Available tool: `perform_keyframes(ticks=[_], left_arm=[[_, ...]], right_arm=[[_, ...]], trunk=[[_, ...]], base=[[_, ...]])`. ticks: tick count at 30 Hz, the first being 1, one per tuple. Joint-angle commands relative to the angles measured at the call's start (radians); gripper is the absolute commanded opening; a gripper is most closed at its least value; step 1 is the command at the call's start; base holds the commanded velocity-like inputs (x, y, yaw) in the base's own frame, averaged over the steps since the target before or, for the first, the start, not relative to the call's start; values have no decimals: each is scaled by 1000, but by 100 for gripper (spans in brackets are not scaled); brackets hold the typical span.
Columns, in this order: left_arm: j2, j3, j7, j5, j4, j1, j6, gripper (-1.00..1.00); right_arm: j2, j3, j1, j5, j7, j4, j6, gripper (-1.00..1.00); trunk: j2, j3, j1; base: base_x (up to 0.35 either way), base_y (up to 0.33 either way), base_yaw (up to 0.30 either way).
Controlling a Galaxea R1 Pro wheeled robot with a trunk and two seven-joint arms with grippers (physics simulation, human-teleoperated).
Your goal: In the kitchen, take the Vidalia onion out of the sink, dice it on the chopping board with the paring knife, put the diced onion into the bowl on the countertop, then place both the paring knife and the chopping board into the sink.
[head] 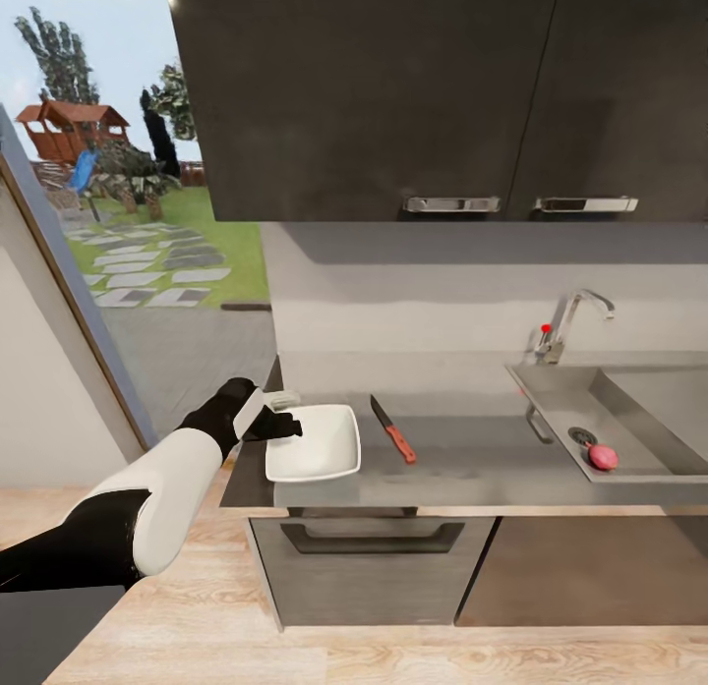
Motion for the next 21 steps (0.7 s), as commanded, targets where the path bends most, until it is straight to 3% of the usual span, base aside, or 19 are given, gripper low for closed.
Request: perform_keyframes(ticks=[1, 21], left_arm=[[-1, 7, 4, 2, -2, -1, 5, 100], [26, 7, 6, 1, -25, 0, 5, 100]], right_arm=[[0, 0, -1, -1, 0, 1, -3, 100], [0, 0, -1, -1, 0, 1, -3, 100]], trunk=[[-2, -1, 1], [-2, 32, 1]], base=[[0, 0, 0], [0, 0, 0]])
